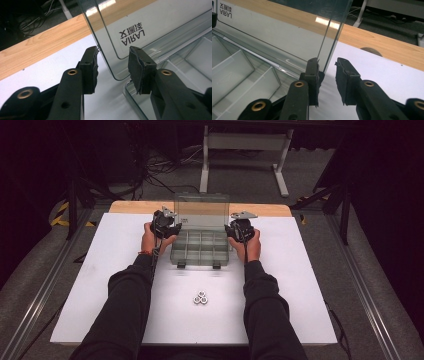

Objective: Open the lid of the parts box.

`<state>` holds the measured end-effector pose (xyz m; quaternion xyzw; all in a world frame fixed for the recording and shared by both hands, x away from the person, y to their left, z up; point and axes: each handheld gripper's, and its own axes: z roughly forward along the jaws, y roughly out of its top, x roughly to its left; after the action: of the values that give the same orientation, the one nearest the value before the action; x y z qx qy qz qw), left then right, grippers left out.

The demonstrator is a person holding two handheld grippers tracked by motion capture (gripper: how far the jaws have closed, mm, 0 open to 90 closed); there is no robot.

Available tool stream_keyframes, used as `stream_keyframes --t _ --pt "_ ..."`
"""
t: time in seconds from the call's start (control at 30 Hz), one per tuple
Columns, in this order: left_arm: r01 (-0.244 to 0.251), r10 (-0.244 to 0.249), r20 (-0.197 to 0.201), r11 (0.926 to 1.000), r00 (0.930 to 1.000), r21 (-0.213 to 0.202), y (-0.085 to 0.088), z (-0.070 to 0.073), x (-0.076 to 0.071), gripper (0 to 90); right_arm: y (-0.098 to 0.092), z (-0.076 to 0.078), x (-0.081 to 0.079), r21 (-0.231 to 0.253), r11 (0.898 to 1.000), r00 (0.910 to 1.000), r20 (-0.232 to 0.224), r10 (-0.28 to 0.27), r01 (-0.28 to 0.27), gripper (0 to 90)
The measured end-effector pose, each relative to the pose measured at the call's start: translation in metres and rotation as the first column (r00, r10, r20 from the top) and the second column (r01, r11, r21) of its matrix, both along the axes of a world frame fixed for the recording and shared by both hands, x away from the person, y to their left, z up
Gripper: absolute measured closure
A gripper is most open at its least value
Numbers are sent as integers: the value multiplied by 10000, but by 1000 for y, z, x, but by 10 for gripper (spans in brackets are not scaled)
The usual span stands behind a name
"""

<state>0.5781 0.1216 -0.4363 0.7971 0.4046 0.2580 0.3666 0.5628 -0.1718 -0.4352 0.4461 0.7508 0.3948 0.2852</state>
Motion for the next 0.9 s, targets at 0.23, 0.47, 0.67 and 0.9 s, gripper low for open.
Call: stream_keyframes --t 0.23,0.47,0.67,0.9 --pt "-29 29 60 10000 10000 -5 3 0 0 565 1 1 -3 -76 10000 10000 70 58 -58 710" --pt "4 -5 145 9999 9999 111 4 3 -3 552 0 2 -6 -133 9998 9998 166 114 -112 704" --pt "87 -91 194 9997 9998 223 8 4 -6 540 -2 3 -10 -104 9998 9995 263 156 -153 702" --pt "211 -225 335 9990 9992 394 17 7 -13 528 -3 7 -17 -75 9993 9984 428 375 -372 701"
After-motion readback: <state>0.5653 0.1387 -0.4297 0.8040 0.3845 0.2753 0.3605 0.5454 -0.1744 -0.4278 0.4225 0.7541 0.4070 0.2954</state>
